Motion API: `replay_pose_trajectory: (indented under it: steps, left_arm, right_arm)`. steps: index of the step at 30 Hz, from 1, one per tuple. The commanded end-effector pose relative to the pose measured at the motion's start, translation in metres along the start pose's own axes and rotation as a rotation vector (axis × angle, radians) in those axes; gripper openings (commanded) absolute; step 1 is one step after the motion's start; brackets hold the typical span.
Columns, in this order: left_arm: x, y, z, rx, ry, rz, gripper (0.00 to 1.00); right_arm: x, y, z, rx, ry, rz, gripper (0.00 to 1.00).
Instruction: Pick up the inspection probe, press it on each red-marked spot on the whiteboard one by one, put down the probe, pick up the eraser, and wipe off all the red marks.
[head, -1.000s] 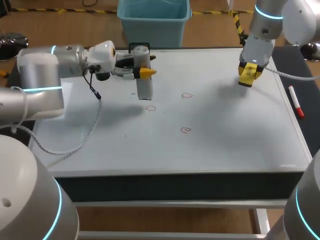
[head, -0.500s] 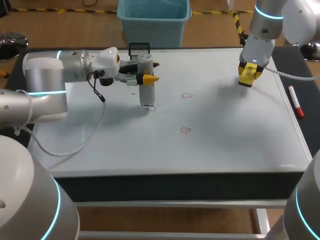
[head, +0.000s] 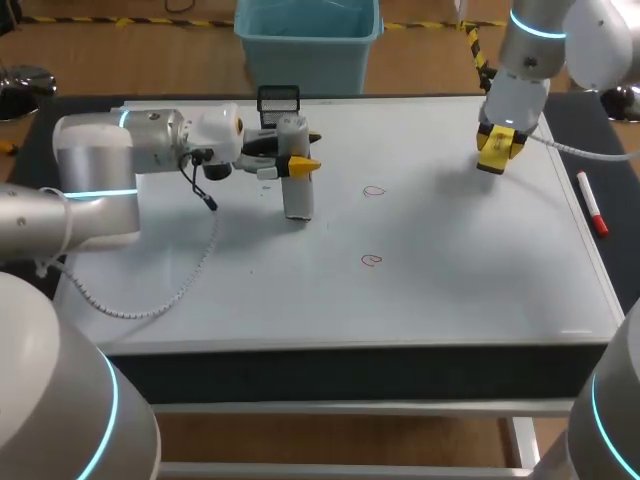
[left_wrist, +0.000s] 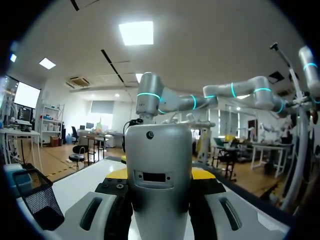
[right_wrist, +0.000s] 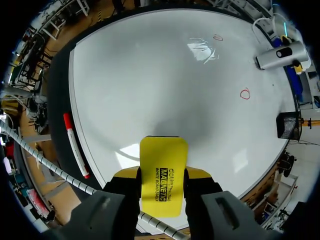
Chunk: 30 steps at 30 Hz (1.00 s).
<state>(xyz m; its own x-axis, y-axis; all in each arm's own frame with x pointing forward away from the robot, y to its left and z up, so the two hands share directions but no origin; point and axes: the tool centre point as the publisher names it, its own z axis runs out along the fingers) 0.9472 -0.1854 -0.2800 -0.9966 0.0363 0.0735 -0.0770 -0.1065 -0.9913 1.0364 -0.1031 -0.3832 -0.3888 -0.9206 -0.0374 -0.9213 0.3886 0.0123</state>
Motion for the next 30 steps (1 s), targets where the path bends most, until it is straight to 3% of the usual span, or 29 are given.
replay_pose_trajectory:
  steps: [1, 30]
  left_arm:
    - [-0.0027, 0.0055, -0.0005, 0.012, 0.007, 0.0, 0.0]
    - [-0.0026, 0.0087, -0.0008, 0.013, 0.022, 0.012, 0.0]
  right_arm:
    - [0.0006, -0.0002, -0.0012, 0.001, 0.003, -0.002, 0.0]
    - [0.0006, -0.0002, -0.0012, 0.001, 0.003, -0.002, 0.0]
